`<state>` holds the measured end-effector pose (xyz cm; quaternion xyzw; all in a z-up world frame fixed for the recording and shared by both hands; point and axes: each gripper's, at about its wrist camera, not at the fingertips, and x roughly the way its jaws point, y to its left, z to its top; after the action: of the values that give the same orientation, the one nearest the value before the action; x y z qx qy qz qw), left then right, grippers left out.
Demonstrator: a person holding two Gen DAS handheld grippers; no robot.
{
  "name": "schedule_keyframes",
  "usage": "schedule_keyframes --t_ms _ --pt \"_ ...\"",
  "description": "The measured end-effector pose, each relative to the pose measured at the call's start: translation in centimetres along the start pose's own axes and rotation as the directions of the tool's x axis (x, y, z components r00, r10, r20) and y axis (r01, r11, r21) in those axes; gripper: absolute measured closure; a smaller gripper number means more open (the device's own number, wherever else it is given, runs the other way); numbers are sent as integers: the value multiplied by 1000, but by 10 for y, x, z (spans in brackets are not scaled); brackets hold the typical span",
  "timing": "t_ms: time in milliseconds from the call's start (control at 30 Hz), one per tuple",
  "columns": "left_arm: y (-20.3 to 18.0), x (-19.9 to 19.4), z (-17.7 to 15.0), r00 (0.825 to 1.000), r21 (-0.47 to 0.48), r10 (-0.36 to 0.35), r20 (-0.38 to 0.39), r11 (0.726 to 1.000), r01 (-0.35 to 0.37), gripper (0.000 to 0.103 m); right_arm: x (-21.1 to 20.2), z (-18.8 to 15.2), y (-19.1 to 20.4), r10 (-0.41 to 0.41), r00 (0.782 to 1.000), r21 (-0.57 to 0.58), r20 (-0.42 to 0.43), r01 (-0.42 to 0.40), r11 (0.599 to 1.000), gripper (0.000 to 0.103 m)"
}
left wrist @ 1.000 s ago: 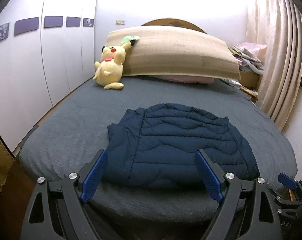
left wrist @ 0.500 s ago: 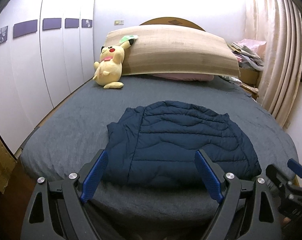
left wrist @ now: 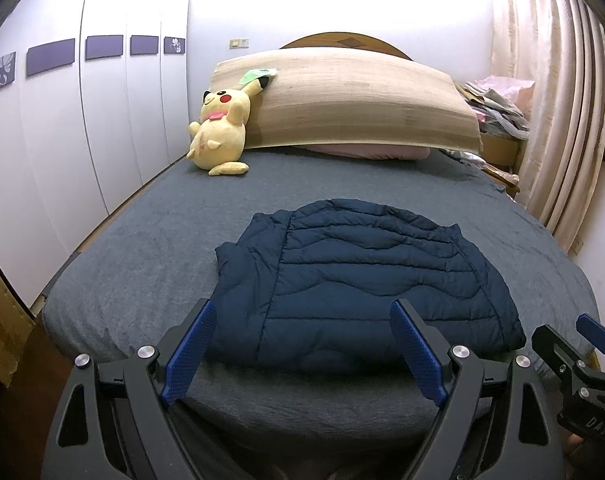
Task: Fold large clothes
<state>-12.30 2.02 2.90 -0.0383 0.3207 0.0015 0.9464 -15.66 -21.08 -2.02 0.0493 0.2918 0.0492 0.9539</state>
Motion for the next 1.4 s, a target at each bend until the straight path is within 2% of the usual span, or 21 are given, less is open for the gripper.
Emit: schedule_keyframes --t_ms 1400 --pt "-8 -7 4 1000 11 -18 26 1000 18 15 1 -1 5 -7 1000 -24 -8 7 1000 0"
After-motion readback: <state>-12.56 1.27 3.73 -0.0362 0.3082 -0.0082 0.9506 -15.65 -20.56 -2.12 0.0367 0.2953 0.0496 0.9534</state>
